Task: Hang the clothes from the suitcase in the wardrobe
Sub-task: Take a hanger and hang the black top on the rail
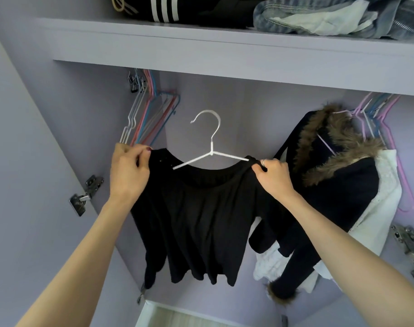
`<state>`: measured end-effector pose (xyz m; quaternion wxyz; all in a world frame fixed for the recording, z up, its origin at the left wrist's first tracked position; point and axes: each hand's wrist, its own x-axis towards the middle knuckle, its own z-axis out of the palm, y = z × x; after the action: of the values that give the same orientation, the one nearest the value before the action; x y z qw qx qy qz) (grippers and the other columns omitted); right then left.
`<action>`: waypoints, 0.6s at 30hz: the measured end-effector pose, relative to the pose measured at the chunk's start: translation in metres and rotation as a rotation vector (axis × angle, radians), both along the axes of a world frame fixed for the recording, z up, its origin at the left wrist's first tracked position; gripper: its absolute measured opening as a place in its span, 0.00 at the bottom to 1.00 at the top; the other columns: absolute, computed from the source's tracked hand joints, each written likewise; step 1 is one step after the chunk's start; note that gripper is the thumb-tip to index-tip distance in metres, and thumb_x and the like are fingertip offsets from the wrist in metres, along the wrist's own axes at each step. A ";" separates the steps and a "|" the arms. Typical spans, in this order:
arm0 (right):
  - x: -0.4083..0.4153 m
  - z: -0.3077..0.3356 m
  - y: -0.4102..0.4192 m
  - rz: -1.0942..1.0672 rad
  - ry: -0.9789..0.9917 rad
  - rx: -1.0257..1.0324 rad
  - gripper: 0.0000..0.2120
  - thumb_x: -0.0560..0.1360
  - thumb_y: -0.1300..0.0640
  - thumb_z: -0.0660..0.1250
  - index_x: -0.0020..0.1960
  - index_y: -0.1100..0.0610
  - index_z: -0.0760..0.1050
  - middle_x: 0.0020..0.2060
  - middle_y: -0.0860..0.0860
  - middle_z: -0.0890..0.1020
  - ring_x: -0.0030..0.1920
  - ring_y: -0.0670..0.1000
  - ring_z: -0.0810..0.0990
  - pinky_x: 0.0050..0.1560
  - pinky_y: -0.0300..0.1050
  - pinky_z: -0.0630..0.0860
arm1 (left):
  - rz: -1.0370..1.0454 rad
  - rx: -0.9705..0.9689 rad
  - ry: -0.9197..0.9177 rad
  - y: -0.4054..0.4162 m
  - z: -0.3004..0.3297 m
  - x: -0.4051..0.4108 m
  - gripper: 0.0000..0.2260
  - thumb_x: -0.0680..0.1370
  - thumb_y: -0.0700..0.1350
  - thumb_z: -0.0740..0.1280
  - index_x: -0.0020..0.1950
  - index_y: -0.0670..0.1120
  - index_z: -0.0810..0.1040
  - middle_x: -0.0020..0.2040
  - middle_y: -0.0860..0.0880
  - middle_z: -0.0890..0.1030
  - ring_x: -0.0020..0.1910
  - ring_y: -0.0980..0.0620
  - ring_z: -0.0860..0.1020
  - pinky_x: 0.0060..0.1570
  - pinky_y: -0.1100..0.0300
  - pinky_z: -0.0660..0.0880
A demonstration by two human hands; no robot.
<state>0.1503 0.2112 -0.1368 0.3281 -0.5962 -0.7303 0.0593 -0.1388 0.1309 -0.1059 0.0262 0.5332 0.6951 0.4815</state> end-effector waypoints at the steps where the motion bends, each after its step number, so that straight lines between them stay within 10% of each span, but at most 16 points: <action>1: 0.000 0.001 0.001 -0.003 0.051 -0.006 0.24 0.76 0.60 0.62 0.26 0.57 0.54 0.22 0.50 0.61 0.31 0.55 0.64 0.45 0.45 0.62 | -0.022 -0.010 0.077 0.000 -0.004 0.001 0.09 0.79 0.43 0.62 0.55 0.46 0.80 0.52 0.44 0.72 0.53 0.47 0.71 0.61 0.53 0.66; 5: -0.006 0.007 0.001 0.055 0.034 0.001 0.22 0.77 0.59 0.62 0.28 0.59 0.56 0.23 0.51 0.61 0.30 0.53 0.61 0.47 0.45 0.62 | -0.245 -0.159 0.358 0.005 -0.011 0.011 0.10 0.79 0.47 0.62 0.58 0.48 0.77 0.50 0.48 0.81 0.53 0.45 0.77 0.52 0.52 0.68; 11: 0.008 0.008 0.000 0.225 -0.169 0.003 0.19 0.80 0.55 0.60 0.33 0.63 0.67 0.30 0.51 0.67 0.38 0.54 0.68 0.46 0.45 0.65 | -0.327 -0.196 0.222 0.007 -0.028 0.022 0.09 0.81 0.37 0.56 0.44 0.43 0.73 0.31 0.59 0.69 0.29 0.58 0.67 0.32 0.62 0.63; 18: 0.040 0.020 -0.004 0.214 -0.110 -0.056 0.16 0.81 0.55 0.57 0.64 0.58 0.75 0.57 0.56 0.80 0.61 0.57 0.75 0.66 0.50 0.67 | -0.257 -0.133 0.260 0.011 -0.037 0.019 0.09 0.77 0.29 0.57 0.45 0.38 0.75 0.38 0.47 0.73 0.39 0.48 0.70 0.40 0.54 0.68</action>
<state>0.1903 0.2068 -0.1168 0.2625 -0.5259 -0.8049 0.0815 -0.1193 0.1418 -0.1426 0.0326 0.6723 0.6491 0.3545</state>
